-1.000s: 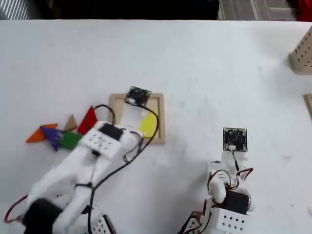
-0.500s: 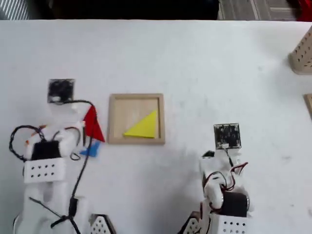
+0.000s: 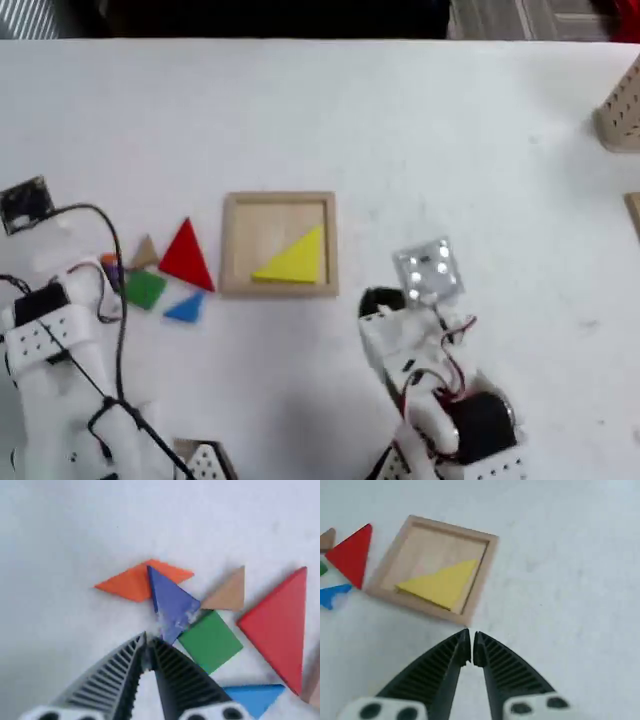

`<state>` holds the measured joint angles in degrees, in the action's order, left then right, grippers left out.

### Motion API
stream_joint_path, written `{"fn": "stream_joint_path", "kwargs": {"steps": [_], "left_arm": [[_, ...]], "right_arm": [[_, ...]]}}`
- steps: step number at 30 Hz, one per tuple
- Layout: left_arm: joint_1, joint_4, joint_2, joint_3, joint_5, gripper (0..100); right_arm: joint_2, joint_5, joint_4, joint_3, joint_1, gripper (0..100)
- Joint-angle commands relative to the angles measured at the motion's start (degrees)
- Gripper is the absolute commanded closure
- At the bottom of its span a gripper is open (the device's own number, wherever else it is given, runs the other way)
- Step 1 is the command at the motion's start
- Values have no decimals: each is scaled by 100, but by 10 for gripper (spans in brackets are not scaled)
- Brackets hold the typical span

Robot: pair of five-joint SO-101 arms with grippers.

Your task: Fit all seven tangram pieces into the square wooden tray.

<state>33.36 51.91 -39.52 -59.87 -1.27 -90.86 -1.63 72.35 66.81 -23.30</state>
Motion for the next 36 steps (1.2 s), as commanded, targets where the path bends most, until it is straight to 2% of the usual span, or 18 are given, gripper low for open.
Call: {"fn": "stream_joint_path", "kwargs": {"steps": [1, 5, 7, 12, 14, 16, 23, 36], "left_arm": [[127, -448, 391, 325, -457, 915], [154, -747, 637, 325, -923, 837], [154, -879, 699, 299, -1020, 832], [154, -976, 716, 290, -1029, 884], [136, -976, 716, 290, -1029, 932], [119, -1011, 716, 290, -1011, 985], [-136, -1424, 725, 97, -1011, 977], [-163, -1459, 725, 35, -1011, 976]], "right_arm": [[1736, 18, -224, -1240, -479, 981], [3152, 18, -971, -1855, -708, 981], [3767, 44, -1587, -1881, -831, 978], [5385, -273, -3301, -1521, -1332, 980], [6053, -422, -3670, -1574, -1622, 980], [6695, -440, -3829, -1802, -1877, 980], [8382, -431, -3899, -2620, -2035, 980], [9516, -132, -4057, -3560, -1745, 980]]}}
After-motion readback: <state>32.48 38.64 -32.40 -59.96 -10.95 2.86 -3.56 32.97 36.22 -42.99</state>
